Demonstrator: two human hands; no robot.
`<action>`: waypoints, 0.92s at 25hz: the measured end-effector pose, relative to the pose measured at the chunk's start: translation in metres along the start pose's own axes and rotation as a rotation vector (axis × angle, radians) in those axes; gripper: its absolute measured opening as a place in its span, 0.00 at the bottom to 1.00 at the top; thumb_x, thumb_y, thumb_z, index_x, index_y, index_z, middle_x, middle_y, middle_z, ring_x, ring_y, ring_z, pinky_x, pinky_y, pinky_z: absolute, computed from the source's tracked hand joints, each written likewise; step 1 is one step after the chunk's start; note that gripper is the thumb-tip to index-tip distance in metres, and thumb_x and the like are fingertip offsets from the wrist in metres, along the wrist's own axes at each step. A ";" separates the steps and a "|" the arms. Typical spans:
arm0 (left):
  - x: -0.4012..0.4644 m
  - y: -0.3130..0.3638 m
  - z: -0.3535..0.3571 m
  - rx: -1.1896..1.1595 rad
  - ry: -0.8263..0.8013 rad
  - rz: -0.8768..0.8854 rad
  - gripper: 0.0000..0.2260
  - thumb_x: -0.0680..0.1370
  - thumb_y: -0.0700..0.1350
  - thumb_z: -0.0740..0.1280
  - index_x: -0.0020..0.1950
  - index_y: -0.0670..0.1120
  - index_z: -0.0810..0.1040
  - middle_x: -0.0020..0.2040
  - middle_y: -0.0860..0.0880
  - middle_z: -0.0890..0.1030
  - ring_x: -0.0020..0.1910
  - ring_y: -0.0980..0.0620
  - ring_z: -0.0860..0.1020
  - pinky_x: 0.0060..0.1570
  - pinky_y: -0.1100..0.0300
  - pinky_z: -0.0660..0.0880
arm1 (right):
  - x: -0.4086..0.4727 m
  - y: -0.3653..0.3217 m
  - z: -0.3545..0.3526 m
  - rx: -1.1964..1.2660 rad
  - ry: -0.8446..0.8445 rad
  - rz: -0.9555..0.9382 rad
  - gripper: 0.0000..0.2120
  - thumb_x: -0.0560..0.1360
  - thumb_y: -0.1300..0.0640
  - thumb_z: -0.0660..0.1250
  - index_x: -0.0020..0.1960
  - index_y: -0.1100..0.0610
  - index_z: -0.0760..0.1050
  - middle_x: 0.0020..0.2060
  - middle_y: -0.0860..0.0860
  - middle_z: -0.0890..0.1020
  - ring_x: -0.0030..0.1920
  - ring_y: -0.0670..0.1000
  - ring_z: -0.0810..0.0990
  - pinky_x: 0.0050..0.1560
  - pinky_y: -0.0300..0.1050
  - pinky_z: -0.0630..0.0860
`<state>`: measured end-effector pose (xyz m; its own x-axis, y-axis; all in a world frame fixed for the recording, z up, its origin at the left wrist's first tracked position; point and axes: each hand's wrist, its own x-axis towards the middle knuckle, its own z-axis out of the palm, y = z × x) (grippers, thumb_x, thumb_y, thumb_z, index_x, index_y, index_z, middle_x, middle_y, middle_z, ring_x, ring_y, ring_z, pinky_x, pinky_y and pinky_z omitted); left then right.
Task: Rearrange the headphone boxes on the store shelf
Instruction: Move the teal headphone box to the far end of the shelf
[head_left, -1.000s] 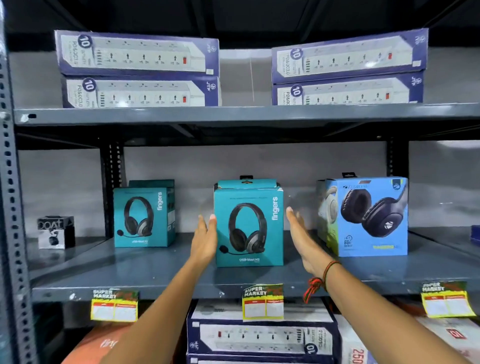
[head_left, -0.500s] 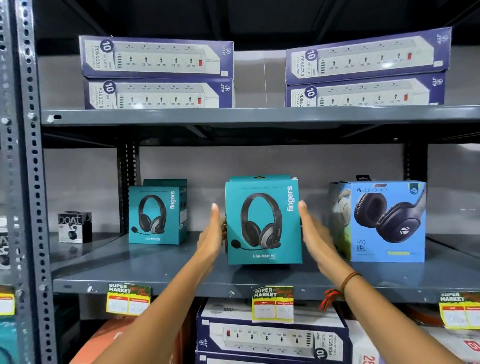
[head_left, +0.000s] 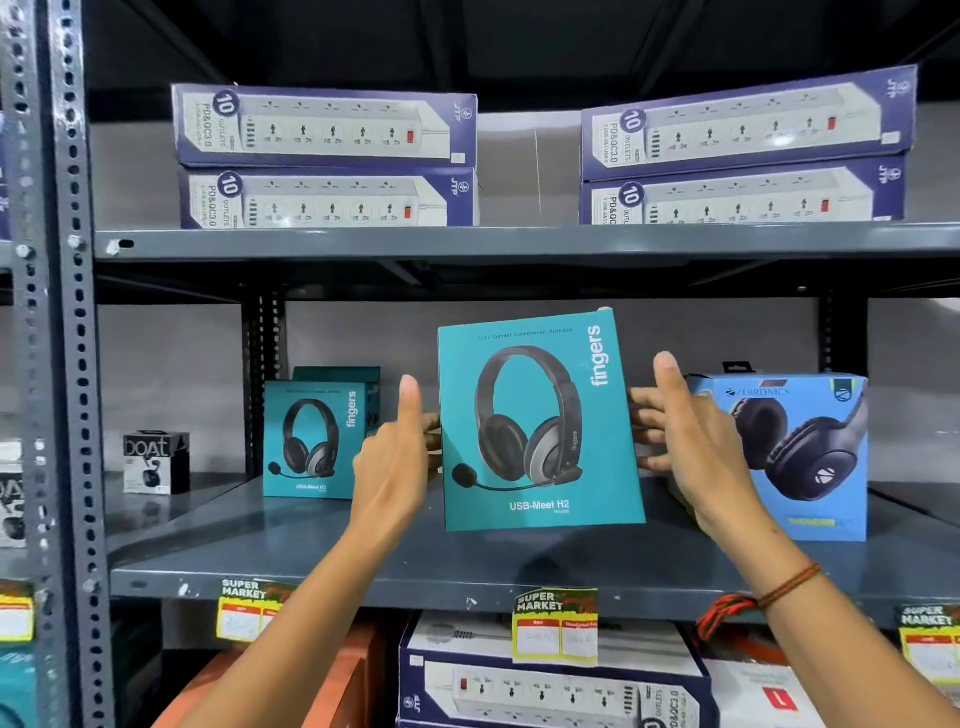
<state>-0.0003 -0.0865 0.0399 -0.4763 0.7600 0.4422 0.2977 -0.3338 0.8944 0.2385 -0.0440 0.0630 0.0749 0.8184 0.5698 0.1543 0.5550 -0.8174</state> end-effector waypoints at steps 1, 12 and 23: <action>0.002 -0.005 -0.003 -0.006 0.007 0.001 0.30 0.64 0.85 0.43 0.26 0.75 0.80 0.47 0.47 0.88 0.58 0.39 0.84 0.70 0.37 0.75 | -0.001 0.003 0.004 -0.007 -0.016 -0.008 0.28 0.70 0.24 0.50 0.42 0.41 0.80 0.48 0.49 0.86 0.49 0.52 0.85 0.49 0.58 0.83; 0.064 -0.076 -0.102 -0.042 0.263 -0.089 0.27 0.61 0.88 0.45 0.36 0.80 0.79 0.64 0.46 0.84 0.72 0.39 0.77 0.76 0.34 0.68 | 0.001 0.022 0.157 0.239 -0.601 0.076 0.23 0.70 0.32 0.58 0.63 0.36 0.70 0.56 0.33 0.77 0.53 0.32 0.74 0.64 0.50 0.74; 0.123 -0.126 -0.165 0.082 0.472 -0.317 0.37 0.82 0.70 0.45 0.81 0.48 0.70 0.80 0.37 0.71 0.79 0.33 0.68 0.79 0.35 0.61 | 0.015 0.046 0.308 0.241 -0.855 0.259 0.40 0.74 0.33 0.62 0.79 0.43 0.50 0.76 0.43 0.64 0.69 0.46 0.69 0.73 0.54 0.66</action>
<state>-0.2331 -0.0431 -0.0077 -0.8647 0.4786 0.1527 0.1348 -0.0718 0.9883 -0.0564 0.0399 0.0084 -0.6893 0.6994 0.1889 0.0175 0.2768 -0.9608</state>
